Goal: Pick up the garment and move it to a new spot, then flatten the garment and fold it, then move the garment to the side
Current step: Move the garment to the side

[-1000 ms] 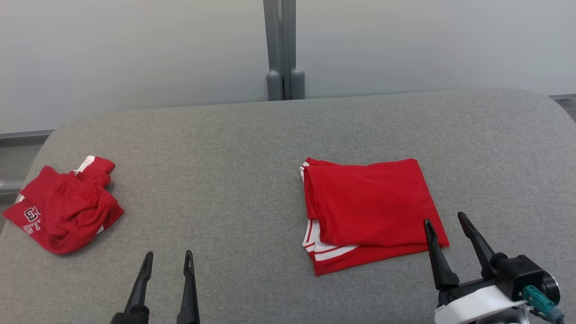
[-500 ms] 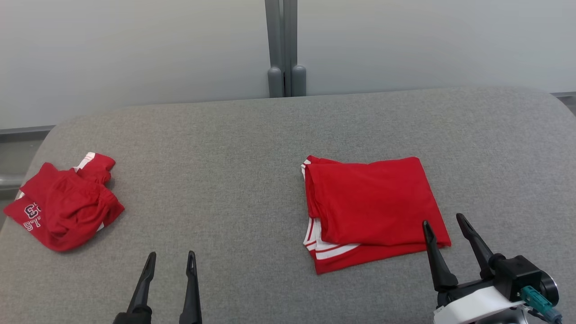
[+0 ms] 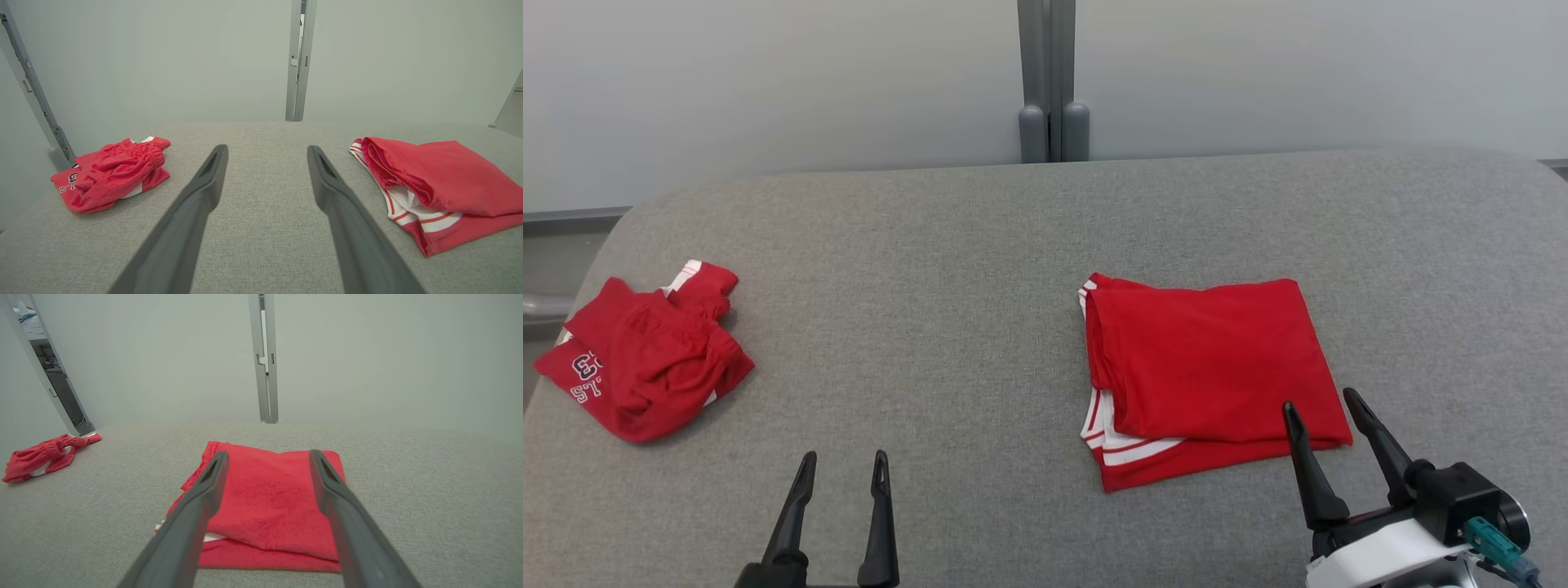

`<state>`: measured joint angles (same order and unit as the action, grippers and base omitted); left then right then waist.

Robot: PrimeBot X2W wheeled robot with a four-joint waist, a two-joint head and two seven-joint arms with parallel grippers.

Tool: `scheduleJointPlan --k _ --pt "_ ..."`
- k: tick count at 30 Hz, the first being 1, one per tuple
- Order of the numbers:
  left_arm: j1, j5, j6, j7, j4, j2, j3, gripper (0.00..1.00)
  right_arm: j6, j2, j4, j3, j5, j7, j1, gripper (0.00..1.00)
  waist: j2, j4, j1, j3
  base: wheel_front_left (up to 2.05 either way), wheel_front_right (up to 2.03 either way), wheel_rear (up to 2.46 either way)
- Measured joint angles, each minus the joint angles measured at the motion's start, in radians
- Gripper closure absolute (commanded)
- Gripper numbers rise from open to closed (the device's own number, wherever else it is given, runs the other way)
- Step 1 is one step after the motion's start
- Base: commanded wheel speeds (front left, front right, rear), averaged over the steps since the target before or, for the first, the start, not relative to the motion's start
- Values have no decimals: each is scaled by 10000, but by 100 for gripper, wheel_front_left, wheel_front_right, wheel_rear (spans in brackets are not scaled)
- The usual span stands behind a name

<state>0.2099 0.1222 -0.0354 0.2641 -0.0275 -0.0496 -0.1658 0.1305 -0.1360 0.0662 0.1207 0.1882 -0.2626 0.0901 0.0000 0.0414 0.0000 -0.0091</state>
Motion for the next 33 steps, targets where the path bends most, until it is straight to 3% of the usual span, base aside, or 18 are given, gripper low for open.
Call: scheduleJointPlan --k 5,12,17,25,30,33 --pt "-230 -27 0 0 -301 0 -178 0 0 -224 6 23 412 0 -457 0 0 32 0 287 0 0 0" --pt "-969 -205 92 0 -481 0 -479 0 0 -1078 182 -130 1549 -2 -1606 0 0 101 0 1097 0 0 0" --pt "-1577 -318 190 0 -583 0 -732 0 0 -2242 851 65 3150 -2 -2356 0 0 169 0 1870 0 0 0" --pt "-2473 -437 351 0 -750 0 -1104 0 0 -4543 1480 1705 7359 504 -3306 0 0 294 0 3176 0 0 0" --pt "-2852 -418 341 0 -836 2 -1279 0 0 -5325 1377 2401 9148 1108 -3683 0 0 367 0 3881 0 0 0" --pt "-2985 -407 339 0 -848 2 -1335 0 0 -5639 1499 2874 9593 1394 -3823 0 0 402 0 4222 0 0 0"
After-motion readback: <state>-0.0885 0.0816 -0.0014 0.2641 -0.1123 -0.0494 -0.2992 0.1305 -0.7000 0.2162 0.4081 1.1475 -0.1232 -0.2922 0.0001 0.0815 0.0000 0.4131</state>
